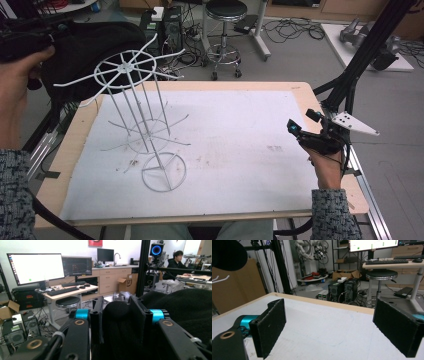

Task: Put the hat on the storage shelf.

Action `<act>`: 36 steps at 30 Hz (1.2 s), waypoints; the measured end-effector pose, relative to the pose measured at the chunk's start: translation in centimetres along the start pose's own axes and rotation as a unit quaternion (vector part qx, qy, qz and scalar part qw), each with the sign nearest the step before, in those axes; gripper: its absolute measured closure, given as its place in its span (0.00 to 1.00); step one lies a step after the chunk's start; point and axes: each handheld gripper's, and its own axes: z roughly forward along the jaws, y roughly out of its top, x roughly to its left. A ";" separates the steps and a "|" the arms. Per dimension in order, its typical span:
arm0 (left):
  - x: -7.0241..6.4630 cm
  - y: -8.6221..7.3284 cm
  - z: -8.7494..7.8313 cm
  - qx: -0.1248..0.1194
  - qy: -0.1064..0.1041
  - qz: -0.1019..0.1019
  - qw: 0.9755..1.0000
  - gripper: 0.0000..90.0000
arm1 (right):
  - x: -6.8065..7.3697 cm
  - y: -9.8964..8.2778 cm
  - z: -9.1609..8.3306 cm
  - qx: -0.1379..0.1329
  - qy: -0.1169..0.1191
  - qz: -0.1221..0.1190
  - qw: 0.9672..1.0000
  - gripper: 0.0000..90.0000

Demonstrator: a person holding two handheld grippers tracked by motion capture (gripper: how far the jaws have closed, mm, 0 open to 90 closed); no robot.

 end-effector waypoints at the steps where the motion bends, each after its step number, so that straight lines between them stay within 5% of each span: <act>1: 0.0 0.0 0.0 0.000 0.000 0.000 1.000 0.69 | 0.0 0.0 0.0 0.002 0.000 0.001 1.000 0.12; 9: 0.0 -0.6 0.2 0.015 -0.001 0.009 1.000 0.69 | 0.0 0.0 0.0 0.001 0.000 0.000 1.000 0.12; 12: 0.2 -0.3 -0.3 -0.022 -0.009 0.001 1.000 0.70 | 0.0 0.0 -0.1 0.001 0.000 0.001 1.000 0.12; 27: 0.3 -0.2 -1.0 -0.025 0.004 0.011 1.000 0.67 | 0.0 0.1 0.0 0.002 0.001 0.003 1.000 0.12; 36: 0.9 -0.8 -2.5 -0.022 0.052 0.028 0.998 0.65 | 0.0 0.1 -0.1 -0.001 0.001 0.000 1.000 0.12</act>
